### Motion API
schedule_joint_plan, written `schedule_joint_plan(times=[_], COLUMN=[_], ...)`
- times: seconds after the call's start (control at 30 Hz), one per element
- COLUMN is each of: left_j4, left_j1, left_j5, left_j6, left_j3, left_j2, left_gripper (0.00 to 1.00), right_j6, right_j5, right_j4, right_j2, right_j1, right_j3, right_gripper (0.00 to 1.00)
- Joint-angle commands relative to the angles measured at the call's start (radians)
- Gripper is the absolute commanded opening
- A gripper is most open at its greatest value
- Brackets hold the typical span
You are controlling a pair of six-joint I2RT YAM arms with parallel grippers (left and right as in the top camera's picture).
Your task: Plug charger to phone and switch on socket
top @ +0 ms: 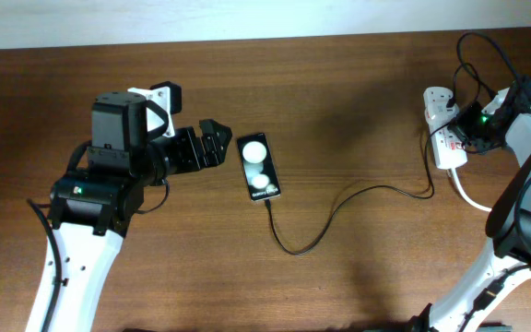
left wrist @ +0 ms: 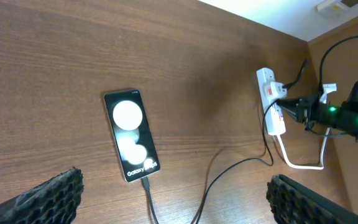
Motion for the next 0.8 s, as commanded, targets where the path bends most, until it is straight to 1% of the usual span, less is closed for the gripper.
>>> schedule_joint_plan(times=[0.0,0.1,0.23,0.5,0.77], left_j4=[-0.005,-0.004,-0.002,0.000,-0.001], left_j1=[0.005,0.005,0.005,0.005,0.005], left_j5=[-0.009,-0.009,-0.010,-0.010,-0.010], left_j6=[0.020,0.020,0.020,0.020,0.020], left_j3=[0.002,0.002,0.002,0.002,0.002], left_j2=[-0.013,-0.012,-0.013,-0.013,-0.012], left_gripper=[0.99,0.99,0.99,0.99,0.99], right_j6=[0.002,0.002,-0.003,-0.003,-0.014], right_j5=[0.064,0.067,0.123,0.126,0.151], right_j4=[-0.014,-0.021,-0.048,-0.010,0.002], right_j2=[0.024,0.009,0.000,0.005,0.045], right_j1=[0.012,-0.007,-0.014,-0.010,0.040], right_j3=[-0.018,0.022,0.069,0.070,0.070], right_gripper=[0.04,0.04,0.04,0.04,0.04])
